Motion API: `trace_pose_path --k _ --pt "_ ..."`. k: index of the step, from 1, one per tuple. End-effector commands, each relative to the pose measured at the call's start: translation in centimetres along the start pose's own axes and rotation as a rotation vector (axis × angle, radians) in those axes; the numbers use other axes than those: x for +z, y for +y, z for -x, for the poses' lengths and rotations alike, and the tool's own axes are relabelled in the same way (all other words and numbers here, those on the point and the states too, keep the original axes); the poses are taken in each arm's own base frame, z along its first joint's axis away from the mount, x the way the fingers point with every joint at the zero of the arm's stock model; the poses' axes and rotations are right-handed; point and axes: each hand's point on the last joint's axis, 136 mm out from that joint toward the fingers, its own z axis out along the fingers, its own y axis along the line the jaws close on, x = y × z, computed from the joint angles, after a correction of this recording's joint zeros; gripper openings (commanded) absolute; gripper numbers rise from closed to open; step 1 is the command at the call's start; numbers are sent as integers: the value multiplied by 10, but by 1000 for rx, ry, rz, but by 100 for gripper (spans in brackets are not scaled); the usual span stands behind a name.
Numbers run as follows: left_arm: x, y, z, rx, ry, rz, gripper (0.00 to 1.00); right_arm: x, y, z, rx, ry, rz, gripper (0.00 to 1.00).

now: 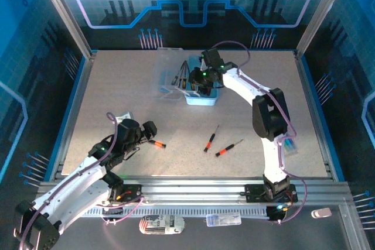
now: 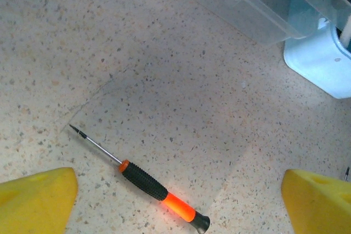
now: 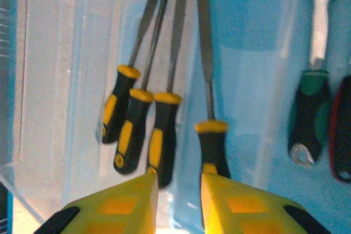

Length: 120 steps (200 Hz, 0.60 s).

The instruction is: Pack the tool kit

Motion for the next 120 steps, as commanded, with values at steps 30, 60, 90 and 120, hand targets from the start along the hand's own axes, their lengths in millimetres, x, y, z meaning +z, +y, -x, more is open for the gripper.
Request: trace_pose_path --k 30,60,90,120 --pt "14 16 -23 -15 126 191 78 -69 -8 -17 -92 -116 -16 31" --pt "24 33 -40 -88 155 288 73 -83 -30 -45 -111 -105 -39 32" --pt "37 26 -44 -157 163 277 70 -91 -48 -62 -133 -95 -66 32" --pt "46 19 -44 -219 176 316 64 -96 -65 -69 -124 -83 -78 33"
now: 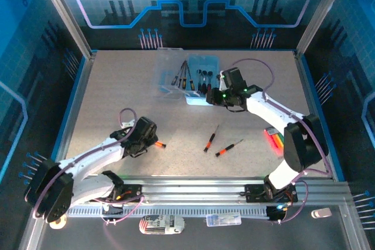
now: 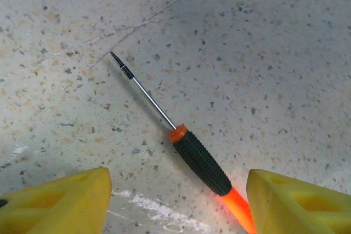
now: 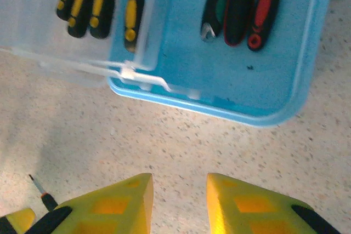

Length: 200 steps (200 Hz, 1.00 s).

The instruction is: Pack the tool kit

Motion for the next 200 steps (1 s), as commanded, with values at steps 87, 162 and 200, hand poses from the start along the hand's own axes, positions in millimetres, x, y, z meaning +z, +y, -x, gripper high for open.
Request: trace_pose_path --k 87,162,200 --pt "18 -11 -2 -179 60 192 47 -18 -26 -7 11 -54 16 33" --pt "28 -4 -4 -145 42 189 34 -26 -32 -8 25 -70 24 33" --pt "36 -7 -3 -79 44 152 27 -30 -33 -9 33 -74 42 34"
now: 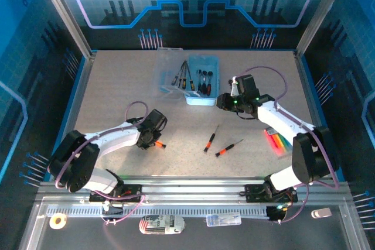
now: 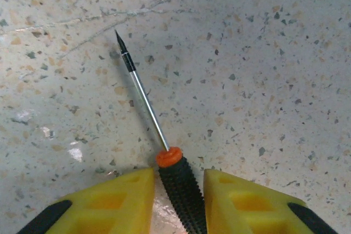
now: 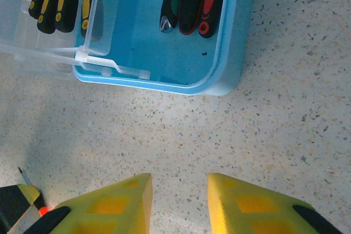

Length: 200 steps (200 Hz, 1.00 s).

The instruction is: Pack the tool kit

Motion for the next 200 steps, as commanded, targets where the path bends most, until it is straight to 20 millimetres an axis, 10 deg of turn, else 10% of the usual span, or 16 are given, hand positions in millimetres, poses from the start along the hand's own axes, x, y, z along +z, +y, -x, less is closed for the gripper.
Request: trace_pose_path --k 1,92,200 --pt "7 4 0 64 -6 -2 27 -9 1 3 -6 -21 33 34" --pt "12 1 2 208 -27 -64 20 -14 -5 7 13 -46 43 36" --pt "-32 -13 30 277 -151 -148 20 -15 1 9 1 -48 81 36"
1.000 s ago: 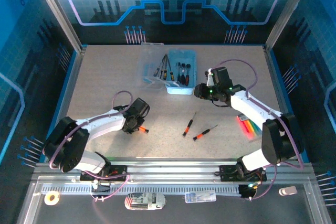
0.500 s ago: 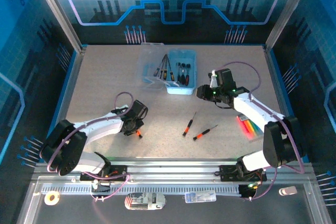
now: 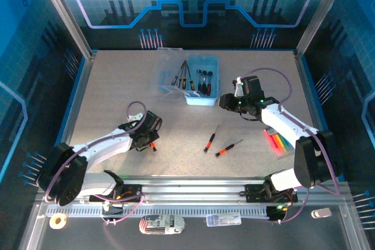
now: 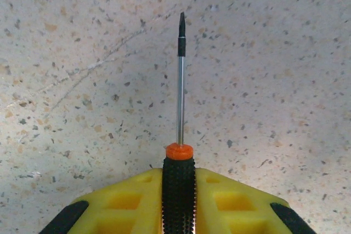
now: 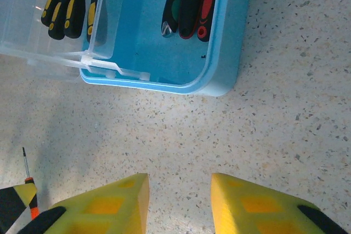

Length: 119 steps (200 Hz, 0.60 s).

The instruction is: Pack the tool kit

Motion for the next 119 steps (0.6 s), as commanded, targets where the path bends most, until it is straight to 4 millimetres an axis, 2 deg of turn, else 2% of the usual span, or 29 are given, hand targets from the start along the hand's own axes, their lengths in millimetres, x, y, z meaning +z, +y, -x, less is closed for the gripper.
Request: trace_pose_path --k 1,24,48,86,119 --pt "-13 -2 16 34 -56 -7 20 -6 7 6 -18 -22 40 36" --pt "-26 -9 29 57 -80 -10 20 -6 6 5 -21 -19 39 36" --pt "-43 -26 48 108 -101 -22 20 -4 7 5 -28 -16 51 35" --pt "-63 -62 83 210 -129 -64 20 -2 9 3 -28 -7 68 35" --pt "-67 -96 112 287 -137 -91 20 -4 15 2 -22 -17 103 36"
